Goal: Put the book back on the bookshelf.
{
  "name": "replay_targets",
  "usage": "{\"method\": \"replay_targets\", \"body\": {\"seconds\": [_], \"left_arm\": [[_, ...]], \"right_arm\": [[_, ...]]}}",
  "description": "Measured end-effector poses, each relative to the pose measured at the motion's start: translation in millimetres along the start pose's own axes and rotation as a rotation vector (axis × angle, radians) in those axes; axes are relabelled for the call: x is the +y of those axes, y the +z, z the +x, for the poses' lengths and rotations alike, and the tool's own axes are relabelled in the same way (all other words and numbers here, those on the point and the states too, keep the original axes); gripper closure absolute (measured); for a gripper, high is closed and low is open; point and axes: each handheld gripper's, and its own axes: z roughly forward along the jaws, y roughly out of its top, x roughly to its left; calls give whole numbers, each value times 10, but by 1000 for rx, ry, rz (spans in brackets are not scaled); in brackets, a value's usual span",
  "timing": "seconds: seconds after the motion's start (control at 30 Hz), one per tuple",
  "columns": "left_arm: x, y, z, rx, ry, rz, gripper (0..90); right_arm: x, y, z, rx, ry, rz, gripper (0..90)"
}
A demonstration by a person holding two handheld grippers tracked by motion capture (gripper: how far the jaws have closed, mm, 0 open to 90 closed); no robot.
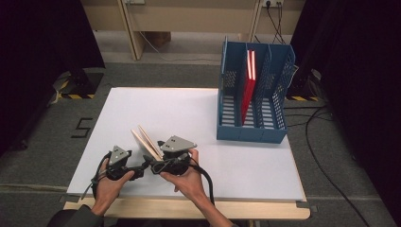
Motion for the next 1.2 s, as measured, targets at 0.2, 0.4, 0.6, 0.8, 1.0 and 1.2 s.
{"method": "replay_targets", "body": {"seconds": [0.2,0.4,0.6,0.8,1.0,1.2], "left_arm": [[-7,-40,89,11,-9,18,152],[-19,-53,195,24,-27,42,151],[-42,-73,320,32,-41,78,152],[-64,-88,390,32,-49,96,151],[-78,-90,416,32,-56,109,151],[-83,-85,413,29,-54,116,151]], "right_arm": [[-96,6,-48,-37,8,16,330],[-175,34,-30,-47,0,33,329],[-248,92,15,-51,-13,49,335],[-341,159,25,-65,-22,61,369],[-415,217,39,-76,-28,66,378],[-483,270,46,-82,-23,74,393]]}}
